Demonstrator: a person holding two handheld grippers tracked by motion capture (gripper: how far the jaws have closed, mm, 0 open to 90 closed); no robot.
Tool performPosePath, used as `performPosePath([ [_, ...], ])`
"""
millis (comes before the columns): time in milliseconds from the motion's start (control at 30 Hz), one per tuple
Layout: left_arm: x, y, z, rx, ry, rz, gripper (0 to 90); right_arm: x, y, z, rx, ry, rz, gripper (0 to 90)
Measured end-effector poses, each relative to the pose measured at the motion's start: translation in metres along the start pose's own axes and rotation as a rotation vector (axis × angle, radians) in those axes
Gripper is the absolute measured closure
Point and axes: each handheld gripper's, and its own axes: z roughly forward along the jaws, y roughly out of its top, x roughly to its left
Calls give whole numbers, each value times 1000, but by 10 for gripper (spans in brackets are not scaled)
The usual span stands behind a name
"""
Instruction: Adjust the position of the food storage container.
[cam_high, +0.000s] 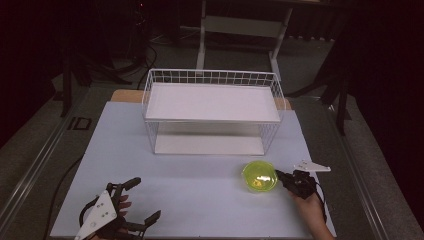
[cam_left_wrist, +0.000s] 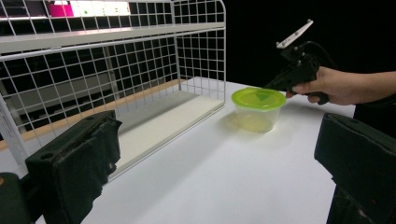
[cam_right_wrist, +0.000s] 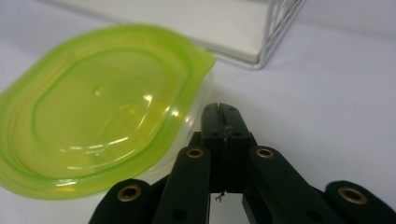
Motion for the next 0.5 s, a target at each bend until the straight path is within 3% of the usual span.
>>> performPosePath([
  [500, 0, 0, 1, 3, -3, -1, 8, 21, -1, 20, 76, 83, -15, 900],
])
